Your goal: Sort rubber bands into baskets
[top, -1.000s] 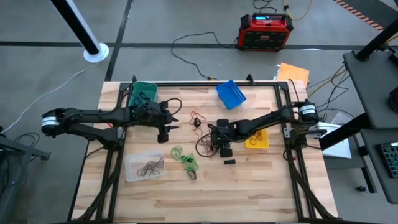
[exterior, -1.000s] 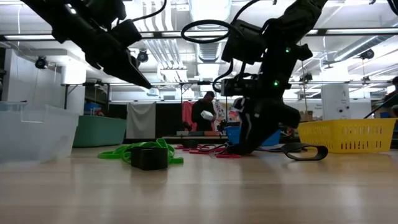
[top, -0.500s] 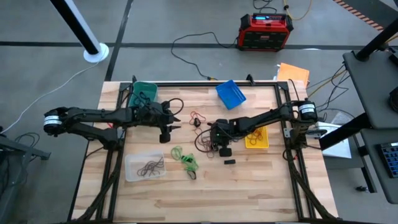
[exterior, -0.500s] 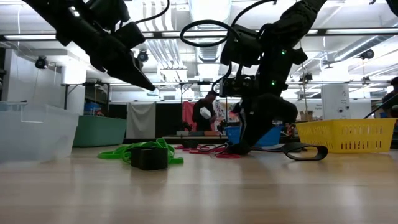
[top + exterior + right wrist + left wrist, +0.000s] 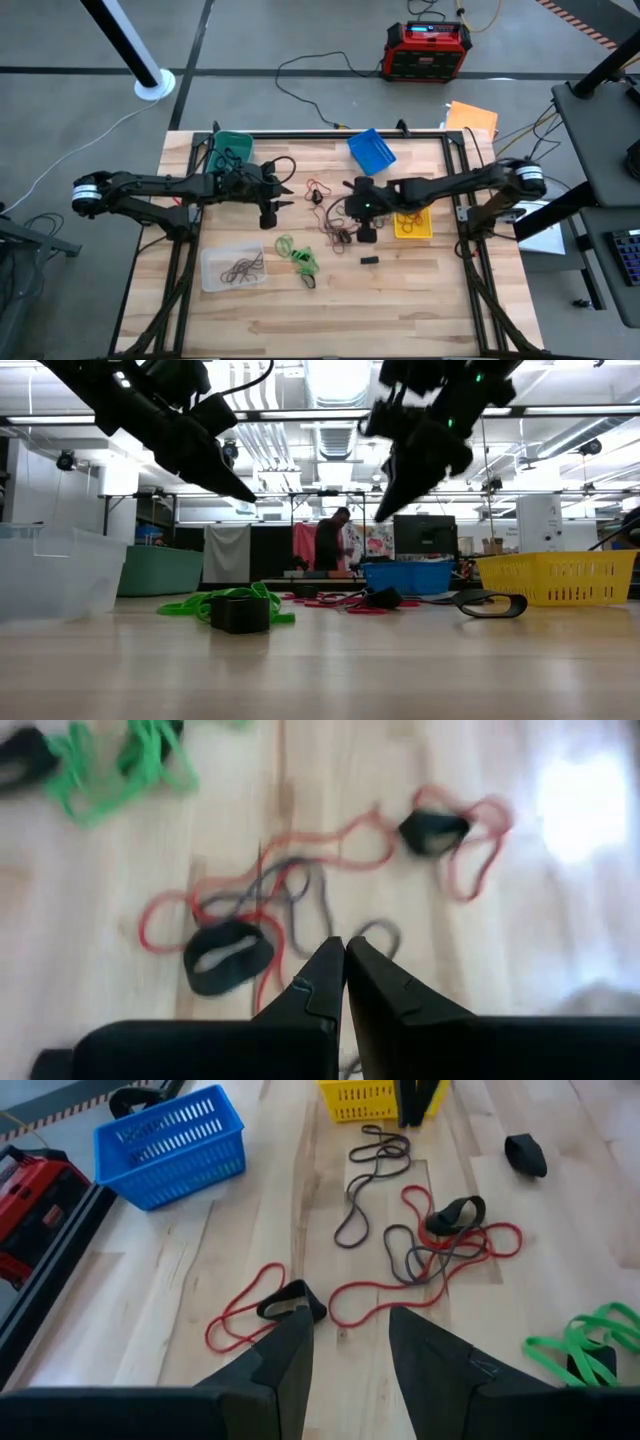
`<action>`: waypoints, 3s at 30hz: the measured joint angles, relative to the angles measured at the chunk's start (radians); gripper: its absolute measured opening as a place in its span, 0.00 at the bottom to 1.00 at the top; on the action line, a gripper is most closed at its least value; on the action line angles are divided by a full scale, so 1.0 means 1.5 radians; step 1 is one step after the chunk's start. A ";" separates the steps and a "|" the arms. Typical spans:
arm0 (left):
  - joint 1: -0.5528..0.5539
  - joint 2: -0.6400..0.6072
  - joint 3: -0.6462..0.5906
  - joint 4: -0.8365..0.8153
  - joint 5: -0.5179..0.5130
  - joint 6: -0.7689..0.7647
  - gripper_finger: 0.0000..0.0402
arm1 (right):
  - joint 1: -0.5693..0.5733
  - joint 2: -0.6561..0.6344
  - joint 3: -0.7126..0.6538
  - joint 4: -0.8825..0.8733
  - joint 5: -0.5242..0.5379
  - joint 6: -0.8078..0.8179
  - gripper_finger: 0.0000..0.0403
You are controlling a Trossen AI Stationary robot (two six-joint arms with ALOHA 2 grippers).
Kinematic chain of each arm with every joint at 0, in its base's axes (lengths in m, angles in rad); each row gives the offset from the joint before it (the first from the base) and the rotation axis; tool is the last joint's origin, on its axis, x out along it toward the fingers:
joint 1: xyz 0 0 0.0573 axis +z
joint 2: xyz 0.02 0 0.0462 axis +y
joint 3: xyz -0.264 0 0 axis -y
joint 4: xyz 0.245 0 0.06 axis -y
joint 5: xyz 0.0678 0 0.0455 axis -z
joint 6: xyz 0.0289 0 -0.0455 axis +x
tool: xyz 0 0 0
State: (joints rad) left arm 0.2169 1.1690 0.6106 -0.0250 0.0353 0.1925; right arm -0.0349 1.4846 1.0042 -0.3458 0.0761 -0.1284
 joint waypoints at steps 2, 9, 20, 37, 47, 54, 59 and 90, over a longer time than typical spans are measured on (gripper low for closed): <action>0.000 0.000 0.000 0.000 0.000 0.000 0.30 | 0.000 -0.017 0.001 -0.006 0.001 0.000 0.02; 0.000 0.002 0.000 0.001 0.000 0.000 0.30 | 0.000 0.001 -0.003 -0.039 0.002 -0.004 0.02; 0.000 0.010 0.000 0.003 0.000 0.000 0.30 | 0.005 0.158 -0.007 -0.027 -0.008 0.025 0.22; 0.000 0.055 0.000 0.027 0.000 0.000 0.30 | 0.012 0.184 -0.006 0.037 -0.076 0.000 0.41; 0.000 0.060 0.000 0.030 0.000 0.000 0.30 | 0.011 0.222 -0.004 0.039 -0.080 -0.004 0.07; 0.000 0.060 0.000 0.033 0.000 0.000 0.30 | 0.012 0.190 -0.006 0.048 -0.064 0.005 0.02; 0.000 0.060 0.000 0.033 0.000 0.000 0.30 | 0.013 0.129 -0.010 0.041 -0.055 0.015 0.02; 0.000 0.060 0.000 0.035 0.000 -0.015 0.30 | 0.045 -0.214 -0.064 0.144 0.076 -0.039 0.02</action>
State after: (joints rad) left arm 0.2169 1.2594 0.6106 0.0275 0.0353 0.1703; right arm 0.0331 1.1640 0.9081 -0.1300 0.1894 -0.1871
